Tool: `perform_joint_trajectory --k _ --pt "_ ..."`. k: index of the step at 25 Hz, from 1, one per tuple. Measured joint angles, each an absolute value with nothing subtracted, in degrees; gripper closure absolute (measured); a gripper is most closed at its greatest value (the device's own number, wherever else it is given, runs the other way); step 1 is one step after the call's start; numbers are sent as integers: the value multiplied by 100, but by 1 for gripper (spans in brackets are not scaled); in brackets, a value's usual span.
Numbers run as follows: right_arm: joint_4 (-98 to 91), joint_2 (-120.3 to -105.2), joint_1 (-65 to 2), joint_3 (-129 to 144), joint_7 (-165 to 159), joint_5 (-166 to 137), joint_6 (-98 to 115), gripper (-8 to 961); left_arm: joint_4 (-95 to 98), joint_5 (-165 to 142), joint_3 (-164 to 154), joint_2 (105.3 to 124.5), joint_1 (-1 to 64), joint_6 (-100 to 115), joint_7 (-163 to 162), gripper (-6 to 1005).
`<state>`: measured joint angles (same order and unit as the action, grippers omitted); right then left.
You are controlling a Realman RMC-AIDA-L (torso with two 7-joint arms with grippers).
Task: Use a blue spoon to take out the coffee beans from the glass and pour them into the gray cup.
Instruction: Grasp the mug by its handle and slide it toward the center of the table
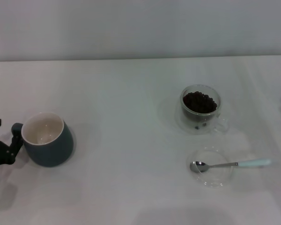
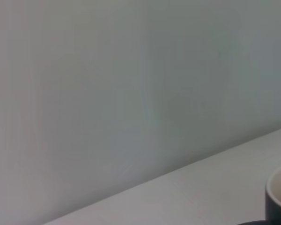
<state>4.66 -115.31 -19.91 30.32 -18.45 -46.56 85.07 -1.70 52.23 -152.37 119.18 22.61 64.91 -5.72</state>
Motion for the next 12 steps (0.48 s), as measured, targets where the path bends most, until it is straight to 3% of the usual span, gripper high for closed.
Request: perform_joint_trajectory --k 6,9,12 --pt "468 -11531 -1995 3032 -1857 -4658 8503 94 49 5233 -15194 11918 2284 6380 -50 350" --pt "476 -11531 -1995 3032 -1868 -4658 8500 94 62 5232 -15193 11918 2313 6366 -36 494" --pt "478 -11531 -1997 3032 -1875 -4658 8498 94 62 5224 -15210 11912 2324 6361 -20 516"
